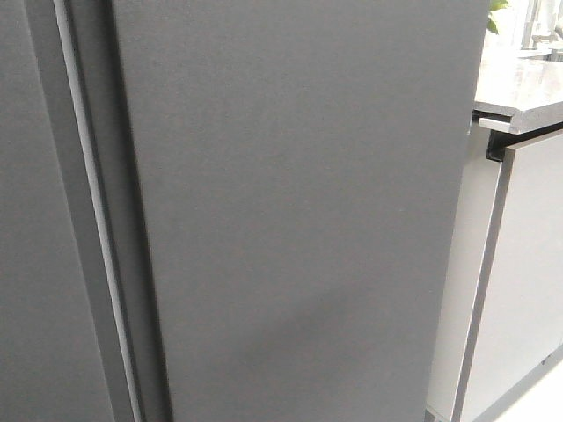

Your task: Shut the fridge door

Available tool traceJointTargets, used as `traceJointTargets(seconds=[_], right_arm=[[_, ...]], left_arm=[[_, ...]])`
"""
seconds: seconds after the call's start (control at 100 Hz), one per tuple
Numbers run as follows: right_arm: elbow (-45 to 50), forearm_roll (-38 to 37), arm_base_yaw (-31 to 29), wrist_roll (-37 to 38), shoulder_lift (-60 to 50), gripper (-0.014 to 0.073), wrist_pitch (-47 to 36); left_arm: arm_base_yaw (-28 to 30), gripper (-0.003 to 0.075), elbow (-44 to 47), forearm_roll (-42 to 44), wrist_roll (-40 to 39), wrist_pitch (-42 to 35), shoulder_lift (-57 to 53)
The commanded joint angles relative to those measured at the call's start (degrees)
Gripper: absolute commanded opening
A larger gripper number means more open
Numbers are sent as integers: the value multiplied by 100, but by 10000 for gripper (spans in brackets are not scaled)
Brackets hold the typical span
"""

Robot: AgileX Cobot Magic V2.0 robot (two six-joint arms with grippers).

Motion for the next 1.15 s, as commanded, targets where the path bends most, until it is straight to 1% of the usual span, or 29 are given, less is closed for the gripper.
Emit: traceJointTargets(seconds=[0.0, 0.02, 0.09, 0.27, 1.14], right_arm=[[68, -64, -34, -47, -120, -76, -314], [53, -64, -34, -47, -179, -76, -156], [53, -64, -34, -47, -341, -76, -5], [53, -64, -34, -47, -329, -76, 62], [53, -64, -34, -47, -329, -76, 72]], left_arm=[[-27, -21, 160, -9, -20, -440, 109], [-27, -21, 160, -9, -20, -440, 109], [-27, -21, 160, -9, -20, -440, 109], [-27, -21, 160, -9, -20, -440, 109], [-27, -21, 160, -9, -20, -440, 109]])
